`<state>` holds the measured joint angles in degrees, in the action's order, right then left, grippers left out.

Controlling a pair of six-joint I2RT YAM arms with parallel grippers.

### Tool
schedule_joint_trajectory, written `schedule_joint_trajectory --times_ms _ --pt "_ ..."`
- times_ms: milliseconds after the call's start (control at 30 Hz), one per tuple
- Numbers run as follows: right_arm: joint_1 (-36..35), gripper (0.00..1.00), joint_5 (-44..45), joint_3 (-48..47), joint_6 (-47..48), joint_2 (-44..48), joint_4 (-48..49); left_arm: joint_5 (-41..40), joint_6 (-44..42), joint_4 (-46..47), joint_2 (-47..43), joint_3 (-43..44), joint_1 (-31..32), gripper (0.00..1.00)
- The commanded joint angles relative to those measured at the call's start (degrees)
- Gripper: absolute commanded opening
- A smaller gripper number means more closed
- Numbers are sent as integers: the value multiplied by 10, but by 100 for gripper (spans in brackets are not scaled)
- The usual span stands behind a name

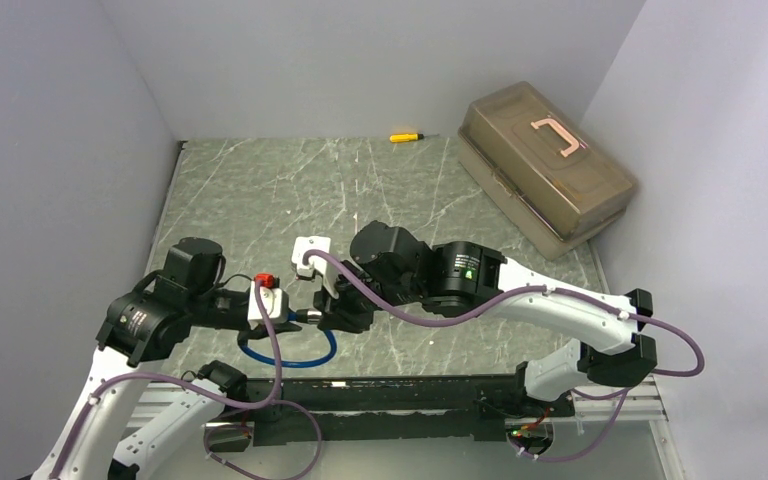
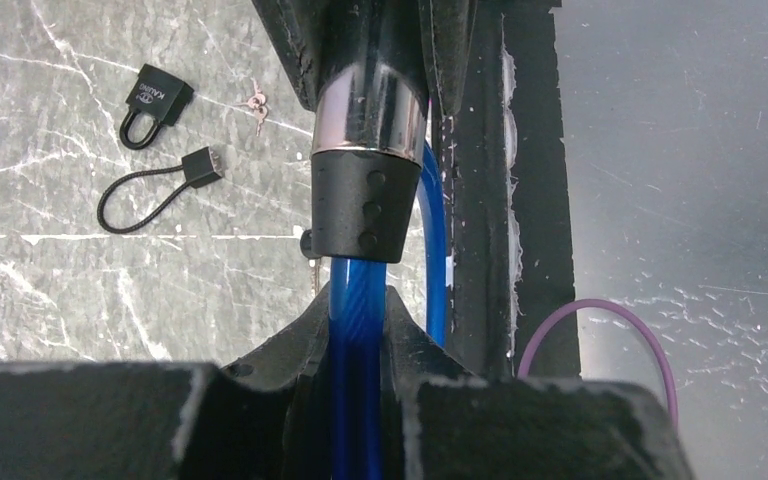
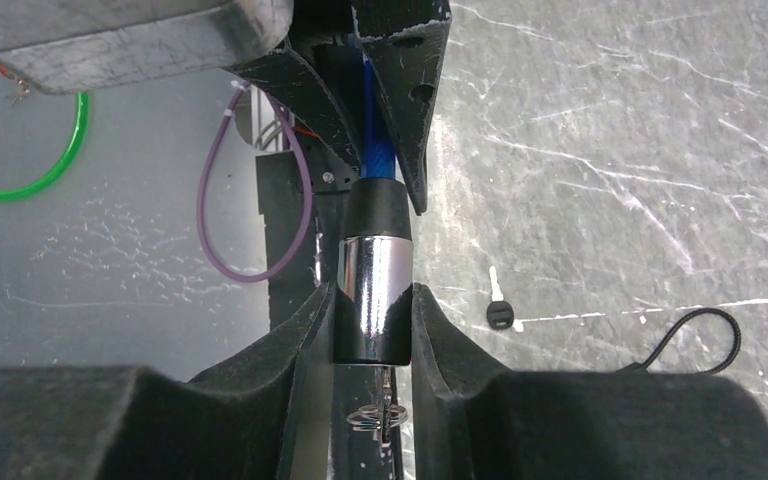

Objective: Unlock with the key

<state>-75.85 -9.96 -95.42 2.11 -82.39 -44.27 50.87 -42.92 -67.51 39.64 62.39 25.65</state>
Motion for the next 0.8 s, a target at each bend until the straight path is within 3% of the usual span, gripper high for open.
schedule_joint_trajectory --times_ms 0,167,267,367,433,633,667,767 --pt "-1 30 27 -47 -3 -7 33 29 -13 -11 2 30 -2 0" --pt "-1 50 77 -45 -7 21 31 13 -4 -11 8 37 -2 0" --pt "-1 68 120 -28 -12 48 34 5 11 -1 12 40 -2 0" --pt "-1 68 186 -9 -19 75 30 -4 25 12 9 40 -5 0" --pt "0 60 237 22 -20 107 43 -7 35 21 6 39 -6 0" --pt "-1 5 398 69 -73 117 58 -26 74 59 8 42 -8 0" --pt "-1 0 424 65 -83 104 49 -30 82 68 8 41 -9 0" --pt "-3 0 451 52 -103 65 34 -38 95 83 9 42 -10 0"
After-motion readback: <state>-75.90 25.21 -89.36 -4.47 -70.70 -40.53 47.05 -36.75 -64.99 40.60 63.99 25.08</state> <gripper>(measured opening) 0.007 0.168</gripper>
